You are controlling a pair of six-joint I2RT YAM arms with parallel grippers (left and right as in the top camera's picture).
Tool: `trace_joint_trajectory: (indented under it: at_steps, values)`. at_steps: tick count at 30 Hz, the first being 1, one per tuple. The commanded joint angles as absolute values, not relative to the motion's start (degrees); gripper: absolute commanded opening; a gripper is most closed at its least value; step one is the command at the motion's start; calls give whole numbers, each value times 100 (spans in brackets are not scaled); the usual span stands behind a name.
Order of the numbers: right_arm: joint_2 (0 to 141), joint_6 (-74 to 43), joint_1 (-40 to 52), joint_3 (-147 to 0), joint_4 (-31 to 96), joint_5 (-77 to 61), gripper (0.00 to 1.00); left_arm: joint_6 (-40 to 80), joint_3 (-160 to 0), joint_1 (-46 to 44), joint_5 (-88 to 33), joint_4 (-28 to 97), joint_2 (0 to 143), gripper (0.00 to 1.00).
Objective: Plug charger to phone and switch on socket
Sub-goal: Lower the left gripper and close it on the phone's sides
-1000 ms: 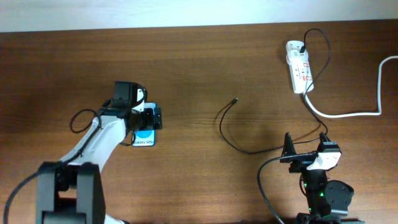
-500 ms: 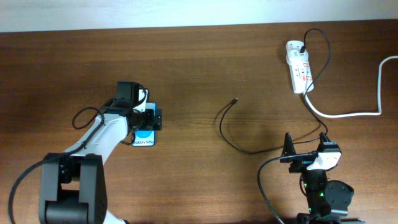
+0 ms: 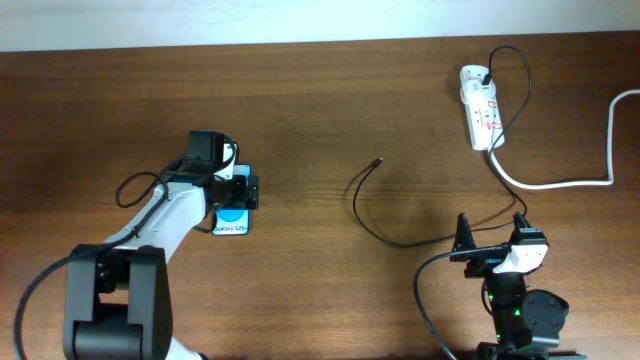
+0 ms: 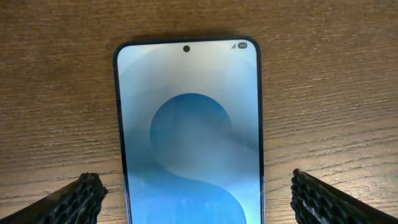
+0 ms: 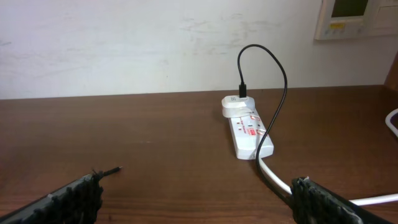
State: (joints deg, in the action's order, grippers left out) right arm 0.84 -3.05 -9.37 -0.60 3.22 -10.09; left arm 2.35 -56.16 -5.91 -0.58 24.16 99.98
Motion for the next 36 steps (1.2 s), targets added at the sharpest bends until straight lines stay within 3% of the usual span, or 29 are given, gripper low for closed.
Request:
trace_joint_trajectory:
  at_steps: [1,26,36]
  values:
    - [40,-329,-897,-32,364,-963,98,121,-5736,-556,16,2390,10230,99]
    - [40,-327,-895,-32,364,-965,98,34,-5736,-556,152,2882,10580,100]
    - [40,-329,-895,-32,366,-963,98,38,-5736,-558,128,2895,10580,86]
